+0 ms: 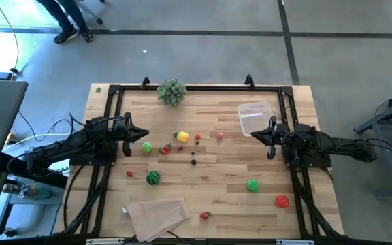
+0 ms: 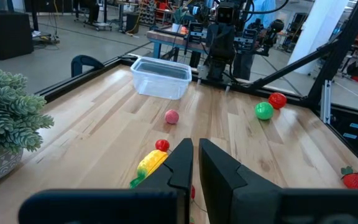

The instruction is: Pick and placing Produce into tupperware

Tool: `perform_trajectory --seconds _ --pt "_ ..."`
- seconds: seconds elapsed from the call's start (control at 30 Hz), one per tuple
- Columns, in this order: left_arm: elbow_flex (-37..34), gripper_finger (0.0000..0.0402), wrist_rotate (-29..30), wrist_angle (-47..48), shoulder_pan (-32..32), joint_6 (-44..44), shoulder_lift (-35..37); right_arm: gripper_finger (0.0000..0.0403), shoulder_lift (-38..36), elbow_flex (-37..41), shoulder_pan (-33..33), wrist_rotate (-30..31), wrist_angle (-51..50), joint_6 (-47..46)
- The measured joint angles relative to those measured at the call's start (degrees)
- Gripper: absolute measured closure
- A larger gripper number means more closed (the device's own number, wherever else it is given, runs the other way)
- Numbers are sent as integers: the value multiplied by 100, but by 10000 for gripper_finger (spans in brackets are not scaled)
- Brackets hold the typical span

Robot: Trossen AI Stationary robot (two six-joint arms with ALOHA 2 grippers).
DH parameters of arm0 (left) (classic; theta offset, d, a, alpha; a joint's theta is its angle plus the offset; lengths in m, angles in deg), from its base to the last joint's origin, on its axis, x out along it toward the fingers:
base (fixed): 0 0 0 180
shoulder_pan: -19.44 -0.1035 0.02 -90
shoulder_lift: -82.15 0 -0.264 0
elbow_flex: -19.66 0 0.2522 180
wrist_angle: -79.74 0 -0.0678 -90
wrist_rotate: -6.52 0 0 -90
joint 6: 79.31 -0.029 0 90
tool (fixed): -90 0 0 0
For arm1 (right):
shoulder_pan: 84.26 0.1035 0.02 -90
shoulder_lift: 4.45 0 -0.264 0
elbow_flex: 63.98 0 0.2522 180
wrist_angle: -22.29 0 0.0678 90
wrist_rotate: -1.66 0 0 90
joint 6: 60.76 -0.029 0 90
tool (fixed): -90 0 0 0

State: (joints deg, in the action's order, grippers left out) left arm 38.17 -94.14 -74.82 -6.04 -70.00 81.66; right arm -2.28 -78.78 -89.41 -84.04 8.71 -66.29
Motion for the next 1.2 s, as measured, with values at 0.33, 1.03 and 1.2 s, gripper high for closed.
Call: perform_trajectory --seconds 0.33,1.03,1.2 --pt "-1 385 -2 2 -1 1 -2 402 0 0 -2 0 0 31" --pt "0 385 -150 -1691 -1 708 -2 402 2 4 -2 7 1829 -1936" --pt "0 385 98 -2619 -2 1453 -1 402 2 -210 -3 -353 2619 -1196"
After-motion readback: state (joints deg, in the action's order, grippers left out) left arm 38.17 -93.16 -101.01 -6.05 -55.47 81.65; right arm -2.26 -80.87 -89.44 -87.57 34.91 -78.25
